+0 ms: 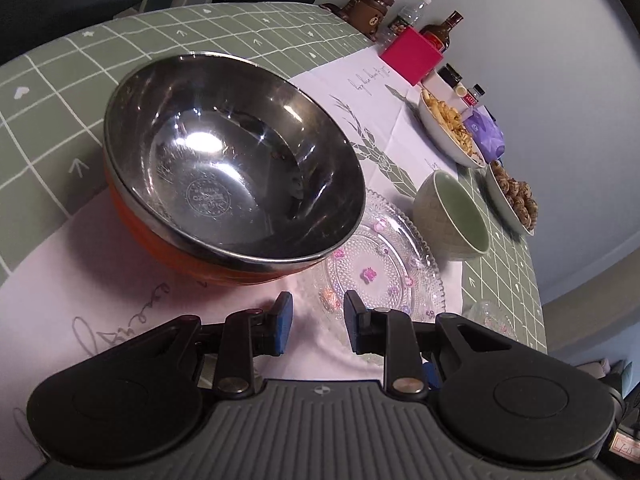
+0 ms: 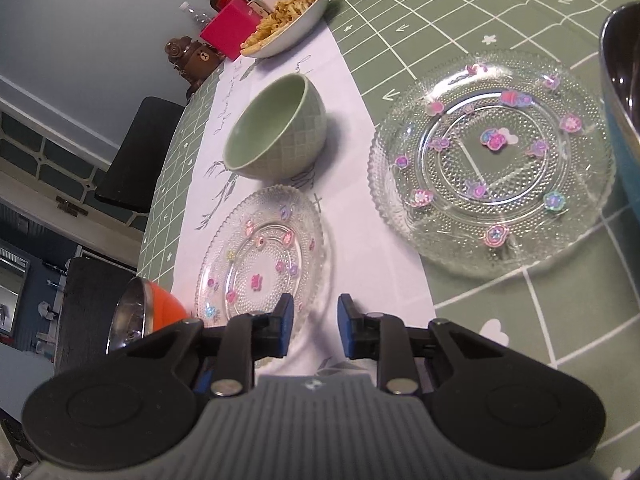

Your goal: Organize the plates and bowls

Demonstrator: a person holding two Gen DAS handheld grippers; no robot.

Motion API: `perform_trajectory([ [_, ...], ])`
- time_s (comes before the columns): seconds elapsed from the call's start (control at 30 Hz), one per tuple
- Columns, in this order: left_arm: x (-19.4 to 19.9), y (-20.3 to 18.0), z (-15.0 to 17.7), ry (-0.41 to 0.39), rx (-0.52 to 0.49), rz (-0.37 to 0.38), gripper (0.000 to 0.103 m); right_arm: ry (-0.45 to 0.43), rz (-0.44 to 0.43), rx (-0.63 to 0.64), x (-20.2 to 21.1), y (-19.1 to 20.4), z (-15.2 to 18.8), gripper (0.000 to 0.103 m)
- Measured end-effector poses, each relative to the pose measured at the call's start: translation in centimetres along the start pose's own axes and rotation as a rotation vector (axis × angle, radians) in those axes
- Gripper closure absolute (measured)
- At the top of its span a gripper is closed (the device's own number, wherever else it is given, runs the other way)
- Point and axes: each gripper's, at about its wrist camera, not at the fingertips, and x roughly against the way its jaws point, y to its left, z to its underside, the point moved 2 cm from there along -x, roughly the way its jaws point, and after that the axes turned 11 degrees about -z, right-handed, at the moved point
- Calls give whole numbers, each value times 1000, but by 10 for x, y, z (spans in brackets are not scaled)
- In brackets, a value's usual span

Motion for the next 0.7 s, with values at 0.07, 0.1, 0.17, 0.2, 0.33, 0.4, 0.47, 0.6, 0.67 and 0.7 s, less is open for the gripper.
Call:
perform_trajectory([
  [0.07, -2, -2, 1, -7, -1, 12, 72, -2, -6, -6, -1, -2, 0, 83],
  [0.1, -3, -3, 1, -11, -4, 13, 72, -4, -7, -8, -2, -3, -2, 84],
  [0.17, -4, -5, 1, -20, -4, 11, 74, -4, -5, -8, -3, -3, -3, 86],
  [0.2, -4, -5, 1, -24, -6, 4, 79, -4, -4, -7, -3, -3, -4, 89],
  [0.33, -4, -4, 1, -18, -11, -10, 90, -10, -17, -16, -3, -4, -4, 98],
  [0.4, -3, -3, 2, 1, -10, 0, 90, -10, -1, -10, 0, -3, -3, 98],
  [0.47, 0, -4, 4, 15, -22, -10, 91, 4, 14, -1, 6, -2, 1, 98],
  [0.6, 9, -5, 13, 64, -33, -27, 91, 26, 40, 4, 21, -5, 11, 98],
  [0.67, 13, -7, 19, 94, -47, -35, 91, 31, 49, 2, 31, -7, 17, 98],
  [0.7, 16, -7, 22, 104, -59, -38, 91, 33, 53, -2, 35, -9, 20, 98],
])
